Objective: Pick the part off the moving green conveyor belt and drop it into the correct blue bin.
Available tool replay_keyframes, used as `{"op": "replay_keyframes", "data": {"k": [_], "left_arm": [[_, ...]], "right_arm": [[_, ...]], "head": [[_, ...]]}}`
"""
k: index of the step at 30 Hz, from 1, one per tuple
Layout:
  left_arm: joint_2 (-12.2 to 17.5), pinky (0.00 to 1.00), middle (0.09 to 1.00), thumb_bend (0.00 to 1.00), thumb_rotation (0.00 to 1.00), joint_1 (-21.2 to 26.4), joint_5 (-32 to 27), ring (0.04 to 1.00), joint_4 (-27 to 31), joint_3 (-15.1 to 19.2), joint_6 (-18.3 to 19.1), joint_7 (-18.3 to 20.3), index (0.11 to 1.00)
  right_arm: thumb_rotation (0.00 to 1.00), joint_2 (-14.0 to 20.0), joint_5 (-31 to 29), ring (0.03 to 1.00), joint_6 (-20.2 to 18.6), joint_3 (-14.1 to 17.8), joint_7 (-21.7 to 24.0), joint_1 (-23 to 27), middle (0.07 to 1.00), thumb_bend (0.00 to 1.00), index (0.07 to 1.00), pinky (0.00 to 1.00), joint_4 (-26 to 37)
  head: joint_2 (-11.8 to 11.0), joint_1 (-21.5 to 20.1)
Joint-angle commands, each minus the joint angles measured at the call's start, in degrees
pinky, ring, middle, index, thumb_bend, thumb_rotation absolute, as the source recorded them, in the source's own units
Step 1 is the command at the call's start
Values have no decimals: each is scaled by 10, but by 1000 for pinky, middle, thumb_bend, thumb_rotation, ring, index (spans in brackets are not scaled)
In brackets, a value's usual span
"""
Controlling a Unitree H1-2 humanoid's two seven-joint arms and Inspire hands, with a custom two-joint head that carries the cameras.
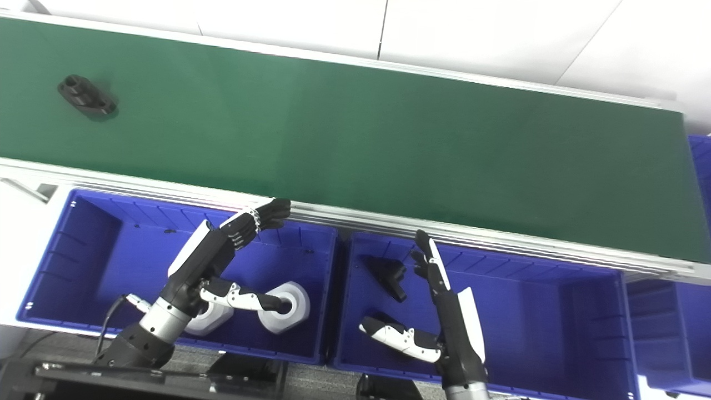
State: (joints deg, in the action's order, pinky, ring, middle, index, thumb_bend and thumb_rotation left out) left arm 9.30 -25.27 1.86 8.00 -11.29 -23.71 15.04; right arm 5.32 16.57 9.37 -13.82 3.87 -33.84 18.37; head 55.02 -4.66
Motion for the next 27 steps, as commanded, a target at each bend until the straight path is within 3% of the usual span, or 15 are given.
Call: {"op": "replay_keyframes", "data": {"k": [1, 27], "left_arm": [[2, 834, 883, 866, 280, 0, -2, 870, 15, -3, -9, -3, 848], [-2, 829, 881, 874, 297, 2, 13, 870, 6, -2, -12, -9, 842]], "right_arm": [[431, 1, -4, 924, 16, 0, -4, -3, 965, 883, 983, 889, 18], [439, 4, -3, 927, 17, -1, -4, -1, 966, 881, 983, 894, 11]], "head": [[0, 1], [-12, 15]]}}
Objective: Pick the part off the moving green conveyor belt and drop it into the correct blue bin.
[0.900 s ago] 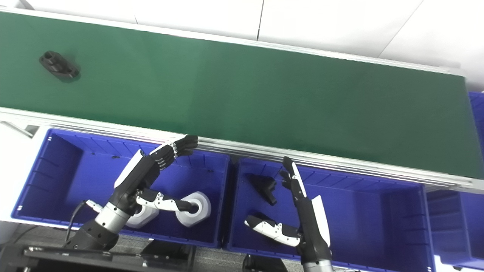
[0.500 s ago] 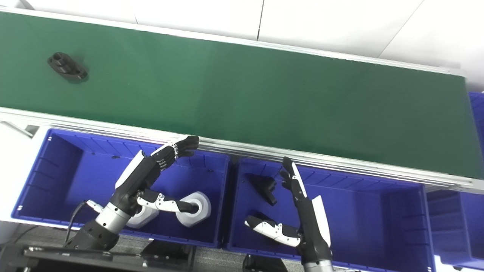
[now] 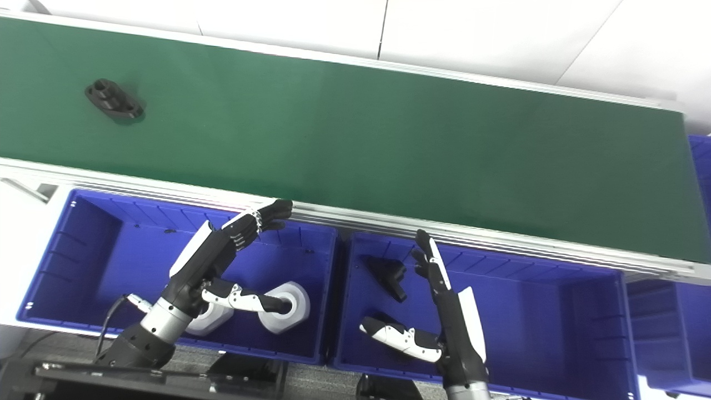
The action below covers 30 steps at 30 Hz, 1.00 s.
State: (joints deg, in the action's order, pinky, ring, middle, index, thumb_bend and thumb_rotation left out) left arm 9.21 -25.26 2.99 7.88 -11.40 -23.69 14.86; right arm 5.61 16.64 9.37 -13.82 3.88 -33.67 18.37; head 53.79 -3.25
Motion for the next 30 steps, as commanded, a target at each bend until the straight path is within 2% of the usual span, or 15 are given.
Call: {"op": "replay_keyframes", "data": {"k": [1, 12, 13, 16, 17, 18, 27, 30], "left_arm": [[-1, 829, 881, 874, 299, 2, 3, 870, 7, -1, -12, -8, 843], [-6, 864, 877, 868, 287, 2, 26, 880, -12, -6, -26, -19, 839], [-6, 855, 874, 875, 312, 2, 34, 877, -13, -6, -26, -23, 839], [-9, 863, 874, 879, 296, -1, 36, 880, -16, -9, -21, -25, 833], [-10, 864, 874, 881, 298, -2, 38, 881, -17, -10, -21, -26, 833], [-11, 864, 874, 882, 299, -3, 42, 881, -21, -11, -21, -28, 832], [-11, 872, 875, 890, 263, 3, 43, 887, -51, -27, -32, -43, 826], [-8, 870, 877, 885, 254, 6, 48, 886, -61, -35, -32, -54, 827]], "right_arm": [[439, 0, -4, 927, 17, 0, -4, -3, 966, 881, 983, 893, 11], [416, 7, -18, 939, 29, 2, -4, -1, 977, 880, 987, 901, -11], [421, 7, -18, 936, 29, 2, -5, -1, 976, 884, 986, 890, -13], [427, 12, -22, 946, 34, 3, -4, 0, 978, 881, 989, 905, -23], [428, 13, -23, 946, 36, 3, -4, 0, 978, 881, 990, 904, -25], [428, 15, -28, 946, 40, 4, -3, 1, 978, 881, 990, 903, -31], [431, 21, -26, 928, 87, 9, -15, 9, 971, 894, 986, 875, -77], [425, 21, -27, 927, 98, 12, -17, 12, 967, 897, 980, 872, -93]], "head": [[-4, 5], [-34, 37], [-34, 37], [-55, 54], [-55, 54], [-69, 63], [-101, 75], [-122, 78]]}}
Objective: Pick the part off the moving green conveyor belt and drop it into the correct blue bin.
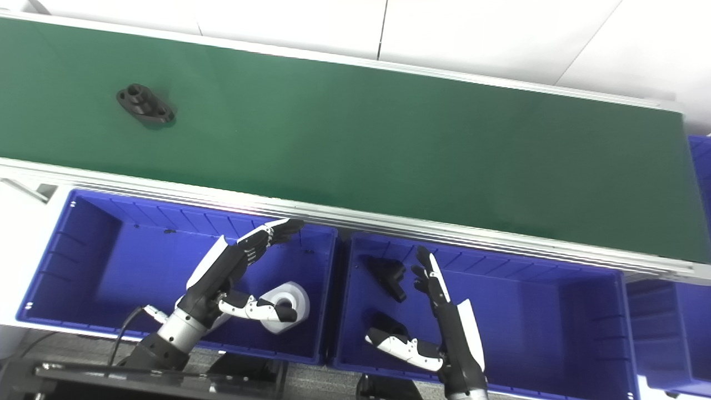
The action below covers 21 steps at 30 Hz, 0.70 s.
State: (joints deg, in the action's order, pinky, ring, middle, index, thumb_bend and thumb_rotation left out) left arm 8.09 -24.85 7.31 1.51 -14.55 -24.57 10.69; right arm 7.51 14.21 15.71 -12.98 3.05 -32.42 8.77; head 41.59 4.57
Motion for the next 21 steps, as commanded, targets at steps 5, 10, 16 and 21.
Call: {"op": "replay_keyframes", "data": {"k": [5, 10, 16, 21], "left_arm": [[7, 857, 870, 888, 246, 7, 9, 875, -15, -20, -23, -35, 821], [19, 832, 863, 894, 232, 15, 7, 865, -29, -40, -24, -58, 816], [28, 809, 858, 906, 215, 24, 5, 856, -38, -57, -24, -79, 810], [36, 803, 856, 916, 224, 26, 12, 849, -41, -69, -24, -98, 807]], "right_arm": [[441, 1, 6, 922, 50, 5, -18, 7, 957, 911, 967, 860, -21], [422, 5, 2, 925, 62, 5, -19, 13, 957, 914, 968, 871, -38], [400, 7, 3, 926, 68, 5, -19, 17, 959, 910, 971, 869, -45], [394, 5, 3, 929, 68, 6, -21, 17, 955, 926, 964, 865, -50]], "head": [[-20, 4], [-42, 5], [-52, 7], [-61, 11]]}}
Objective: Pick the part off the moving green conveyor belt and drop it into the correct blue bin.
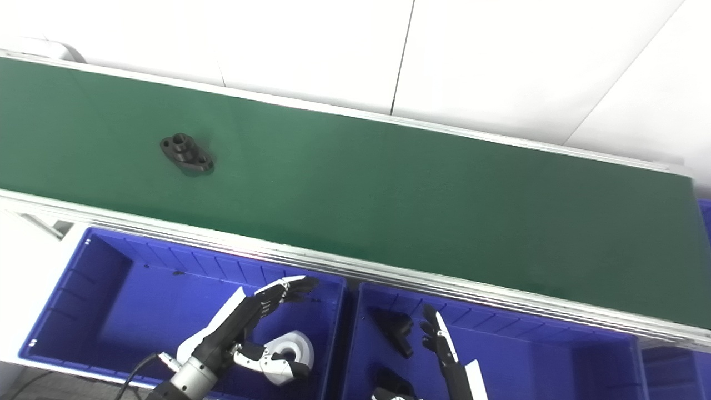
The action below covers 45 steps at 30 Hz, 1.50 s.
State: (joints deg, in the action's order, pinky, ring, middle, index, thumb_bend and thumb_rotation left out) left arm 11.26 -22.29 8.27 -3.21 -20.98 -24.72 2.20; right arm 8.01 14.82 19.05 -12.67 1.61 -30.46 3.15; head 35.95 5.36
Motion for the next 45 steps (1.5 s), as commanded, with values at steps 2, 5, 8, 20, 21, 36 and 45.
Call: {"op": "replay_keyframes", "data": {"k": [2, 5, 8, 20, 21, 36, 45], "left_arm": [[7, 791, 851, 921, 220, 2, 4, 841, 5, -9, -22, -19, 804], [8, 782, 847, 932, 221, 3, 0, 837, 4, -13, -22, -23, 799], [11, 788, 848, 933, 217, 4, -2, 841, 4, -17, -22, -26, 799], [18, 791, 856, 932, 218, 11, 2, 841, -1, -29, -22, -44, 806], [18, 787, 851, 940, 206, 10, 1, 838, 0, -29, -22, -44, 801], [26, 825, 864, 930, 223, 5, -9, 865, 25, -31, -22, -40, 815], [33, 893, 893, 861, 272, -3, -27, 900, 61, -11, -22, -14, 851]], "right_arm": [[401, 1, -2, 930, 35, 2, -6, -2, 954, 927, 967, 871, 6], [402, 2, -4, 926, 39, 2, -5, 0, 956, 924, 974, 863, 2], [401, 0, -4, 924, 33, 2, -6, -2, 954, 932, 972, 857, 5], [396, 2, -5, 927, 34, 1, -6, 0, 956, 930, 977, 863, 5], [391, 3, -6, 934, 34, 1, -5, 0, 962, 925, 983, 870, 6], [390, -3, -7, 917, 33, 5, -2, -8, 960, 934, 981, 856, 30], [408, -4, -19, 930, -7, -3, 14, -18, 967, 894, 991, 885, 81]], "head": [[-5, 2], [-6, 1], [-4, 0], [-9, 10], [-9, 10], [58, -33], [136, -69]]}}
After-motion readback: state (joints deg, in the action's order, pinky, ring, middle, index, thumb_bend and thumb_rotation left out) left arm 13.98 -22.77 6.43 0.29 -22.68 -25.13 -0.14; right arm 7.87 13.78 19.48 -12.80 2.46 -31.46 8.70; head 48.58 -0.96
